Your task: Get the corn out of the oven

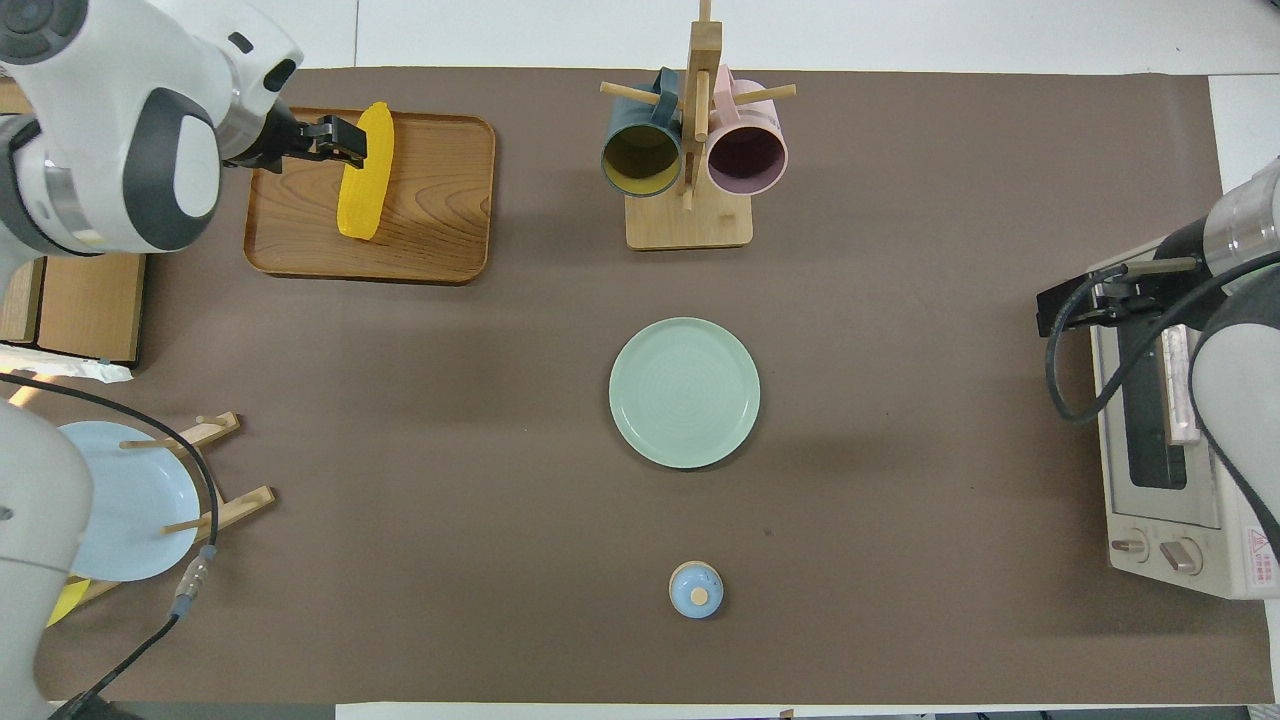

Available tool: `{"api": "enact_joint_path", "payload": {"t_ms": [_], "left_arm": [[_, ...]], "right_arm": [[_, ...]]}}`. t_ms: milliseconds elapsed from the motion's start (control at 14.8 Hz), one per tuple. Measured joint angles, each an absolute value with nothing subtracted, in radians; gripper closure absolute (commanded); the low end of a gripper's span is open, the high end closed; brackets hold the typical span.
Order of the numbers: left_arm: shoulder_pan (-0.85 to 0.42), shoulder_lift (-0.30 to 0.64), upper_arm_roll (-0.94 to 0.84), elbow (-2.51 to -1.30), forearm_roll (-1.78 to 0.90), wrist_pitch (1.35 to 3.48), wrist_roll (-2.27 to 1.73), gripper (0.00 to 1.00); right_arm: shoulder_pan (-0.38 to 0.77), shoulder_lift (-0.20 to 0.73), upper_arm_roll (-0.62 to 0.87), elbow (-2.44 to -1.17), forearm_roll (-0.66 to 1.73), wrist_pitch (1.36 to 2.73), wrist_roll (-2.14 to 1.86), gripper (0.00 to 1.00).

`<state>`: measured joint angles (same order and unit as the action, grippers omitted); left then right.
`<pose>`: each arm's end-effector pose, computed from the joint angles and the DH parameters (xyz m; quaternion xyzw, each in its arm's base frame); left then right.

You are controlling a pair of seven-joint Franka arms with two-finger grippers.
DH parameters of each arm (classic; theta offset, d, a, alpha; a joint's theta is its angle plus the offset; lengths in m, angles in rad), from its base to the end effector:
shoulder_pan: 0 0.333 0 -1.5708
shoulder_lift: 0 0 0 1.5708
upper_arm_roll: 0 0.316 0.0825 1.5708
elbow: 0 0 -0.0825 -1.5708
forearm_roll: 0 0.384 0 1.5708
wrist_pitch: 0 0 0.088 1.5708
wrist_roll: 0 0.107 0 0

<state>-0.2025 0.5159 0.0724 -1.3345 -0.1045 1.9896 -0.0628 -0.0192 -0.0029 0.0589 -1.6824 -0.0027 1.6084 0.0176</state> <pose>0.7130 -0.1108 0.4476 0.9968 -0.0216 0.0668 0.0382 0.5520 0.0217 0.5766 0.9993 0.0111 -0.0355 0.0024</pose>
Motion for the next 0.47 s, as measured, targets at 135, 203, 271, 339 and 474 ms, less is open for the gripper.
{"api": "enact_joint_path", "payload": {"t_ms": [135,203,271,339,474], "left_arm": [[-0.193,0.445,0.076,-1.335,-0.104,1.901,-0.064,0.00],[-0.190,0.415,0.076,-1.335,-0.100,1.857,-0.066,0.00],[-0.190,0.387,0.077,-1.335,-0.090,1.811,-0.067,0.00],[-0.190,0.358,0.077,-1.335,-0.076,1.759,-0.069,0.00],[-0.190,0.297,0.077,-1.336,-0.063,1.654,-0.072,0.00]], "right_arm": [[-0.019,-0.003,0.059,-1.682,-0.003,1.608,0.018,0.00],[-0.019,-0.003,0.059,-1.682,-0.003,1.609,0.018,0.00],[-0.019,-0.003,0.059,-1.682,-0.003,1.609,0.018,0.00],[-0.019,-0.003,0.059,-1.682,-0.003,1.609,0.018,0.00],[-0.019,-0.003,0.059,-1.682,-0.003,1.609,0.018,0.00]]}}
